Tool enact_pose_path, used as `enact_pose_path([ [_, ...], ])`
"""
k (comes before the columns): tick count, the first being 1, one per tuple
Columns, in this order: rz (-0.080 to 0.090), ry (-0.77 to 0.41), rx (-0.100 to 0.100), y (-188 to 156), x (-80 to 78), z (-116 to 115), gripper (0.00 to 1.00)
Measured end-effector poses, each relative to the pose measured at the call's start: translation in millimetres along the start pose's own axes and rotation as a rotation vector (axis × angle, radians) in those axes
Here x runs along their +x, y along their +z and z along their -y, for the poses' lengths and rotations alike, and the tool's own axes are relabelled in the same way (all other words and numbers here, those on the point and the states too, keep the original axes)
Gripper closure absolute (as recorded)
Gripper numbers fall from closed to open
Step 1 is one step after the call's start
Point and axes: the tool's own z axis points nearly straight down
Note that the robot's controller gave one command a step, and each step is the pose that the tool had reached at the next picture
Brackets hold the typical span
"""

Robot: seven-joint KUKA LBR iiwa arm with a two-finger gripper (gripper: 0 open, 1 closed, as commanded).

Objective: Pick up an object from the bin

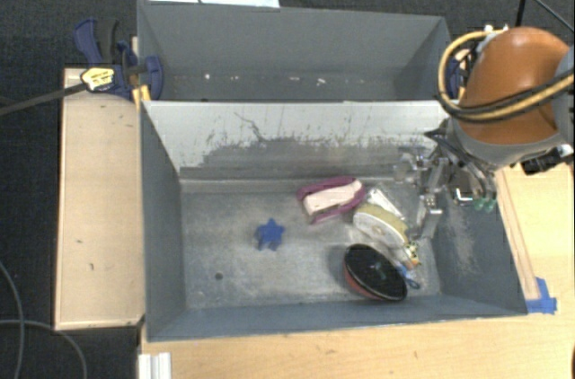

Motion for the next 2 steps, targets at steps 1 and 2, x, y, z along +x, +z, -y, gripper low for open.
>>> enact_pose_path([
  [1, 0.016, -0.087, 0.002, 110, 31.5, -6, 0.0],
  [2, 0.021, -0.064, 0.003, 116, 49.0, -23, 0.0],
])
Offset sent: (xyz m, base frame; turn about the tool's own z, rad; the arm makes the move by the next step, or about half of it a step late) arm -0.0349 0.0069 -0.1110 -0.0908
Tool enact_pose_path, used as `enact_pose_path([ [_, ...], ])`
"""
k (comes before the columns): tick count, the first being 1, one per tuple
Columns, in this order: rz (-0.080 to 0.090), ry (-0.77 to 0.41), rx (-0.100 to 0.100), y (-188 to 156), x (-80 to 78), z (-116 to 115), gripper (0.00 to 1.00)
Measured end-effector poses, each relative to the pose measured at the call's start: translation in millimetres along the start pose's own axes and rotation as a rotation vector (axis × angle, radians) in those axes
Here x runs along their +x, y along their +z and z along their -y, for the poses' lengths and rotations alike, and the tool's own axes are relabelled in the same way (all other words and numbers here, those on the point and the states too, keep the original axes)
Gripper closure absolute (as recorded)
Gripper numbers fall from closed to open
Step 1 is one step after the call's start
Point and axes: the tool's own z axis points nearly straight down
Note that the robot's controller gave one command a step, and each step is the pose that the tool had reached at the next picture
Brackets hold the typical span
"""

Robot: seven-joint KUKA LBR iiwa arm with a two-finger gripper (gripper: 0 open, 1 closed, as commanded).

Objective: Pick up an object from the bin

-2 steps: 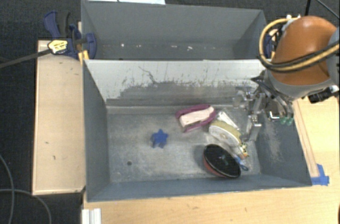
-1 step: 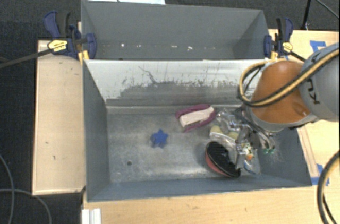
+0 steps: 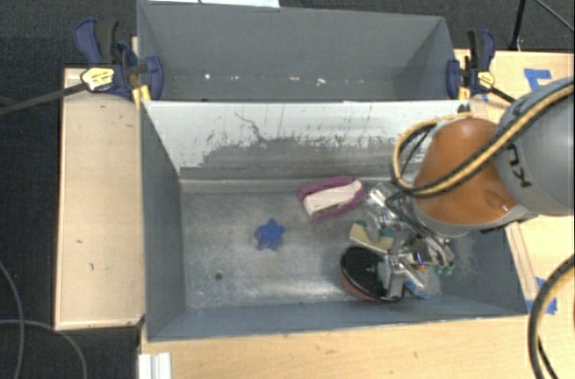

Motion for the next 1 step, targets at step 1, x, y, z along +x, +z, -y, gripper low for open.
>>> enact_pose_path([
  [1, -0.006, -0.057, 0.003, 4.3, -1.3, -19.4, 0.0],
])
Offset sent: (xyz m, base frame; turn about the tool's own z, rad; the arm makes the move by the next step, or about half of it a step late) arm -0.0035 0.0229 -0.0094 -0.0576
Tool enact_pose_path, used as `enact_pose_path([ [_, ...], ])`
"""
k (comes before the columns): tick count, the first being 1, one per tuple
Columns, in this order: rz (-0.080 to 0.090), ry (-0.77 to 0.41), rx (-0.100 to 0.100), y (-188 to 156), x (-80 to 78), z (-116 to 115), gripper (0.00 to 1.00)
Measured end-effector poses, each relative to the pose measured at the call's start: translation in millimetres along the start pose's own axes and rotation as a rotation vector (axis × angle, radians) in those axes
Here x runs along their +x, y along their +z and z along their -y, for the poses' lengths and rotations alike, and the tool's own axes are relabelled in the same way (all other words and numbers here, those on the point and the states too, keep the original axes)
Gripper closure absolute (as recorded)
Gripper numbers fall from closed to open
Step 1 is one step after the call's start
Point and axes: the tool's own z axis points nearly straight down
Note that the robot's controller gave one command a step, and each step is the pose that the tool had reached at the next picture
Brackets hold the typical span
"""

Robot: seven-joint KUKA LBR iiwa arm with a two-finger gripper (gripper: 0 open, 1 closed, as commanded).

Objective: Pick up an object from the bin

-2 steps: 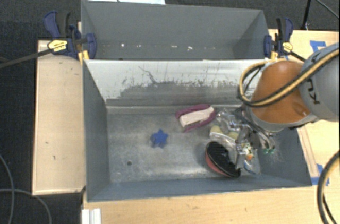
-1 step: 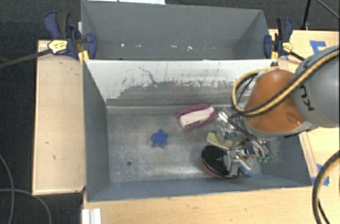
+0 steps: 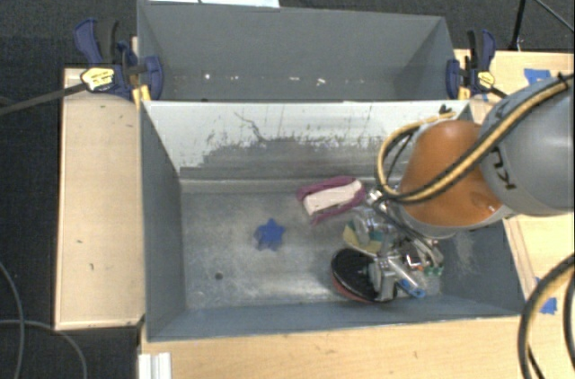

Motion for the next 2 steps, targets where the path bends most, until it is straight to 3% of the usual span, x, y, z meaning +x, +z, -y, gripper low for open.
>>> enact_pose_path([
  [1, 0.003, 0.075, -0.002, -0.3, 11.2, -18.8, 0.0],
  [2, 0.005, -0.273, -0.005, 1.0, 10.7, -22.3, 0.0],
])
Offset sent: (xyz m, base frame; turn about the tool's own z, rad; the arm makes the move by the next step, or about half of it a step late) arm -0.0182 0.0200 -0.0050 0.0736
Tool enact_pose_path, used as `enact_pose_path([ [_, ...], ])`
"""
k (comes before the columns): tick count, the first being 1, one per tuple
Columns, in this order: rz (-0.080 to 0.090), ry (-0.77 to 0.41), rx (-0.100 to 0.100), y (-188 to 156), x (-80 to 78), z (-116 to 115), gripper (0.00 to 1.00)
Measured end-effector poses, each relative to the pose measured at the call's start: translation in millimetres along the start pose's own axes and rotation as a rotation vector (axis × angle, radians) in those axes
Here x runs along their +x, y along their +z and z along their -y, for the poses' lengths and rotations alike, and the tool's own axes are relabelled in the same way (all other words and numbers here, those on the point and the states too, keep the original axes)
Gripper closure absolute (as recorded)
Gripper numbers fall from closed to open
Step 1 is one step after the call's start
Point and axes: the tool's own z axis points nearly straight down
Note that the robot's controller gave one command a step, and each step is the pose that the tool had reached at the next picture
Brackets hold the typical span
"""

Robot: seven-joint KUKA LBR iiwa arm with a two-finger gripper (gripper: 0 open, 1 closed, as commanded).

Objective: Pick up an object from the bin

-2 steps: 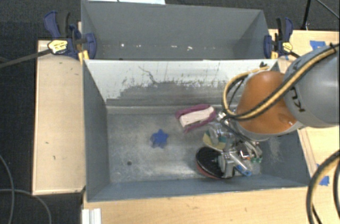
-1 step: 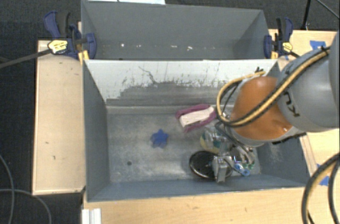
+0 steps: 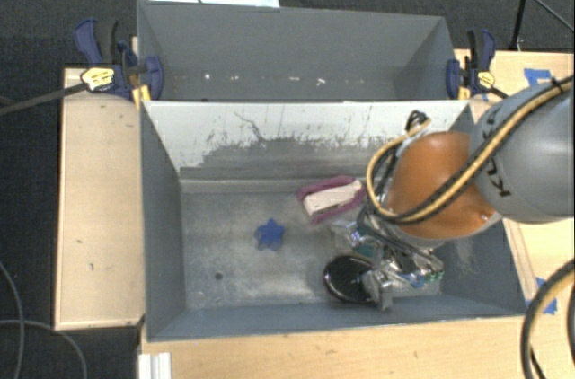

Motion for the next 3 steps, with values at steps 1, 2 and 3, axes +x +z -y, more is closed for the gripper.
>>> enact_pose_path([
  [1, -0.004, -0.097, 0.0, 0.9, -3.6, -4.5, 0.0],
  [2, 0.002, -0.152, 0.0, 0.1, 0.9, -2.4, 0.0],
  [3, -0.001, -0.504, -0.005, 0.0, 2.3, -0.1, 0.0],
])
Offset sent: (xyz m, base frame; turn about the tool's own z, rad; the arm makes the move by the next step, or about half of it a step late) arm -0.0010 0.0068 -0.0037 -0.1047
